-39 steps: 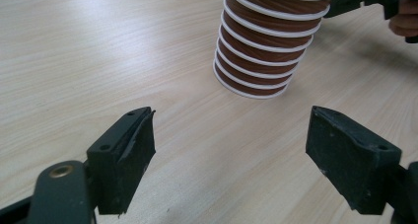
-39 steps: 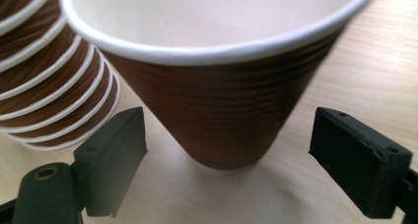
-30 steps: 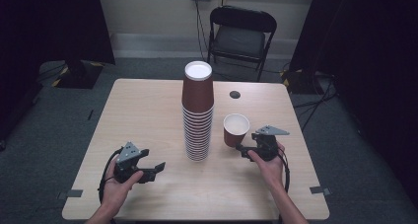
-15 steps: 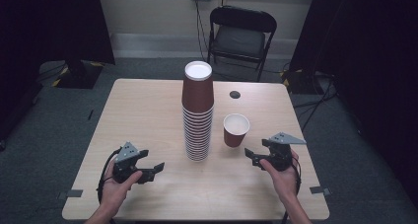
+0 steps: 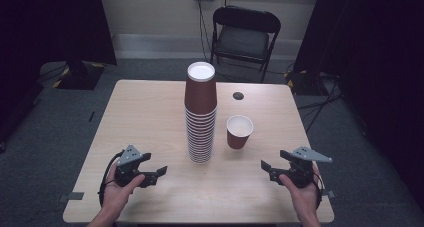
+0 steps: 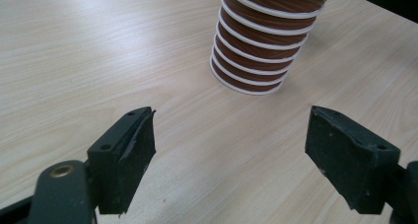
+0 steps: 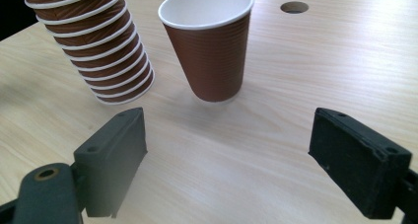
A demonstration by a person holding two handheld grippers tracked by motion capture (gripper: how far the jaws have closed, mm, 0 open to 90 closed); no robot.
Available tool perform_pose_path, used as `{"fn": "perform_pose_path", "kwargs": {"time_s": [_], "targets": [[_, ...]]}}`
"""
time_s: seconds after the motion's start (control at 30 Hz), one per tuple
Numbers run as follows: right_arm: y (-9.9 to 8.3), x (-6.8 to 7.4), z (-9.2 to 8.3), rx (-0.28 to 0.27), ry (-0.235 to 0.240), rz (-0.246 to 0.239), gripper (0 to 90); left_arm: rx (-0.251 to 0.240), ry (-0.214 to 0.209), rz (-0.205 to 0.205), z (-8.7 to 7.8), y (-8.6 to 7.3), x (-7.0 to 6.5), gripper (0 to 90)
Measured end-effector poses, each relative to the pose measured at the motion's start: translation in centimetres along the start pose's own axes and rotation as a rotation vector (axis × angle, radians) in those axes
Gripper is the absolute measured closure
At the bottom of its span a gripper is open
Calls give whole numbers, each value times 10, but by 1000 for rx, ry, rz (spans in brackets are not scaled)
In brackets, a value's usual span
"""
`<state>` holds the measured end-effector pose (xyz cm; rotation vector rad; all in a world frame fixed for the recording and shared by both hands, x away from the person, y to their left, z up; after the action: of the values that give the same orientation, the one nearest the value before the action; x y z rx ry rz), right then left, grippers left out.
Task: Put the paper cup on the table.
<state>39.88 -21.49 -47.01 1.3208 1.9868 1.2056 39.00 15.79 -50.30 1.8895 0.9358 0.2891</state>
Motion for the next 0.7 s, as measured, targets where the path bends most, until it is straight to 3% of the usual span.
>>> {"fn": "perform_pose_path", "kwargs": {"time_s": [0.13, 0.47, 0.6, 0.7], "targets": [[-8, -8, -11, -4, -17, 15, 137, 4, -3, -33, -2, 0, -4, 187], [-34, -28, -35, 9, -64, 53, 137, 36, 11, 29, -5, 1, -16, 182], [-49, -37, -37, 29, -89, 79, 136, 11, 11, -6, -5, 0, -14, 181], [-56, -40, -37, 42, -93, 86, 135, 23, 55, 59, -7, -3, -7, 179]]}}
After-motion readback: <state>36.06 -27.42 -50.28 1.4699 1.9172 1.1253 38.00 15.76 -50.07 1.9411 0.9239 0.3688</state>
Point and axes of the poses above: each handheld gripper's, and its own axes: z roughly forward along the jaws, y roughly out of its top, x roughly to its left, the point moved 10 cm from there along z, roughly forward along the jaws, and after that the axes turned 5 degrees about -y, right-handed, at the moved point
